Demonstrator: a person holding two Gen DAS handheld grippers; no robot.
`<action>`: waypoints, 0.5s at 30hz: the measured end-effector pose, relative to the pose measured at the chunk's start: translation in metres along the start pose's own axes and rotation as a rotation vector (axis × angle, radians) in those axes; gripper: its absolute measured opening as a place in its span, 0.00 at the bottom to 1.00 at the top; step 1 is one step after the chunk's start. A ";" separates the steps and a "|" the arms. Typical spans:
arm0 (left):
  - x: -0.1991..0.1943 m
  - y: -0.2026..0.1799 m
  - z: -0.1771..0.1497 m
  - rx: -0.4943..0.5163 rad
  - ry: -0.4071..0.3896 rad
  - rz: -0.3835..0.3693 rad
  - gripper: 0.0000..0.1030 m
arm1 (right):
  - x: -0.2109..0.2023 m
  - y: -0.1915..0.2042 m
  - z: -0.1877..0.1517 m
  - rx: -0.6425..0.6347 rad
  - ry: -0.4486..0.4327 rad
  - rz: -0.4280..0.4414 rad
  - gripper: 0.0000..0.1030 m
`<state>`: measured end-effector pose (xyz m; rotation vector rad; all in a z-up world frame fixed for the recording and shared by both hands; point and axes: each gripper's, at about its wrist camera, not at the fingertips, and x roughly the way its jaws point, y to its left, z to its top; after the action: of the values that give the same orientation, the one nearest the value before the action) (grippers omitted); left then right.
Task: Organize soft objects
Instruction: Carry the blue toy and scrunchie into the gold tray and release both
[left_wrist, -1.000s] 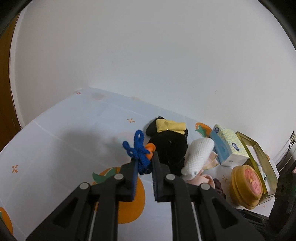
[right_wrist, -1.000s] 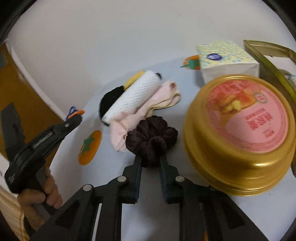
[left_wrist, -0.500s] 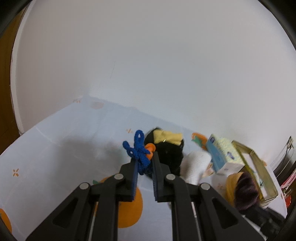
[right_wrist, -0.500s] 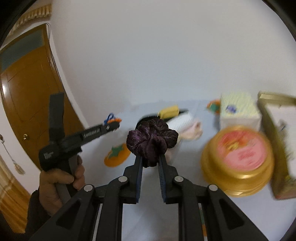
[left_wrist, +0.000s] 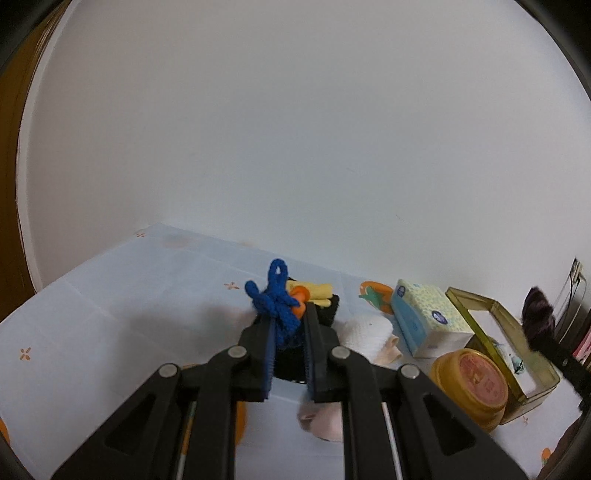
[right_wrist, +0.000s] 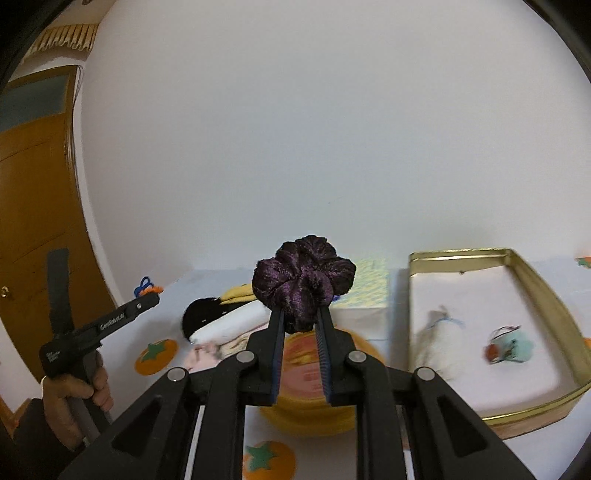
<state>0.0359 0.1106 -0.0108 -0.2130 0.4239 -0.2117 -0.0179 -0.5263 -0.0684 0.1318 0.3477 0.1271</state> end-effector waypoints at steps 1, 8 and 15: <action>0.001 -0.006 -0.001 0.011 0.001 -0.001 0.11 | -0.003 -0.004 0.002 -0.001 -0.009 -0.006 0.18; -0.005 -0.032 -0.008 -0.010 -0.017 -0.058 0.11 | -0.023 -0.033 0.010 0.013 -0.044 -0.051 0.18; -0.002 -0.075 -0.013 0.068 -0.018 -0.074 0.11 | -0.053 -0.045 0.017 0.031 -0.066 -0.108 0.18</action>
<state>0.0167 0.0370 -0.0035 -0.1639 0.3908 -0.2963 -0.0571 -0.5798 -0.0420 0.1471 0.2899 0.0101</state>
